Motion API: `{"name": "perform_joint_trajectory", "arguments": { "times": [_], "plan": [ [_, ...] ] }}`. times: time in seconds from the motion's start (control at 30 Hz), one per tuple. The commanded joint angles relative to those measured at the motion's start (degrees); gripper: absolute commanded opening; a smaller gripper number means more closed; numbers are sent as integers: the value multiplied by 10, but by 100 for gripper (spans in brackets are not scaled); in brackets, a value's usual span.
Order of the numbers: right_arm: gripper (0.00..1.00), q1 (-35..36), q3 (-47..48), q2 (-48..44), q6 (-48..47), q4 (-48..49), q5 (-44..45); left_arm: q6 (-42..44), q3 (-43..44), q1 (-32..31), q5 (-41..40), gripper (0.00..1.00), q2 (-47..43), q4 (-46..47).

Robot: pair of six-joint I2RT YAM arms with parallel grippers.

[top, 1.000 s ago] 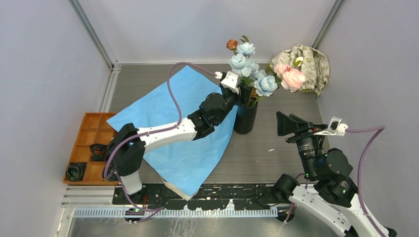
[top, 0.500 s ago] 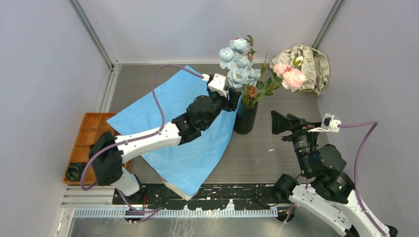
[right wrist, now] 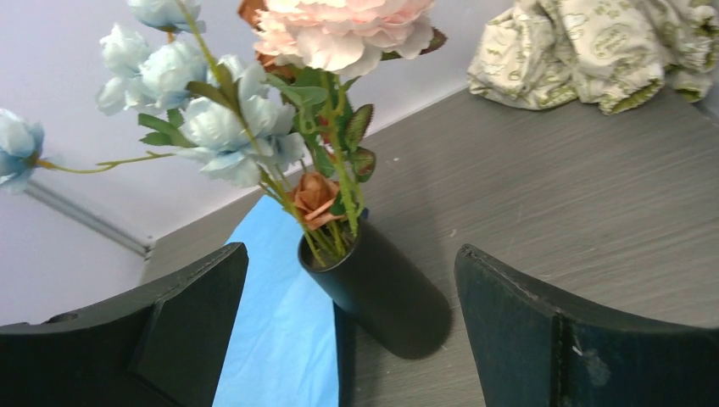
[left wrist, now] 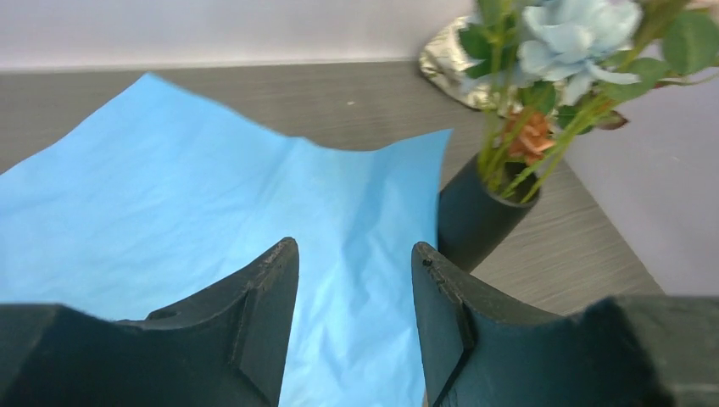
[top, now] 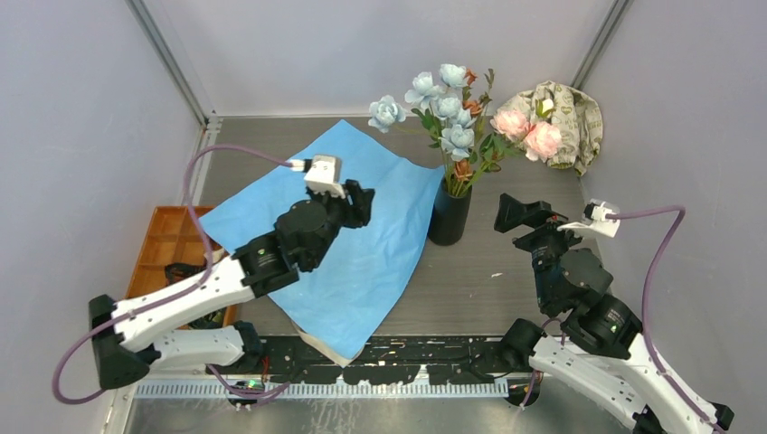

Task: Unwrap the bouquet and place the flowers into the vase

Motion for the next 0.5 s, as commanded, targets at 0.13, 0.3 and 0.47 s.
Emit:
{"name": "perform_joint_trajectory", "arguments": {
  "times": [0.13,0.3,0.47],
  "plan": [
    [97,0,42,28,38,-37,102,-101,-54,-3,-151,52,-202,-243],
    [97,0,37,16,34,-38,105,-163,-68,-3,-221,52,-298,-355],
    [97,0,40,4,41,-62,126,-194,-57,-3,-258,52,-347,-436]
  ]
}}
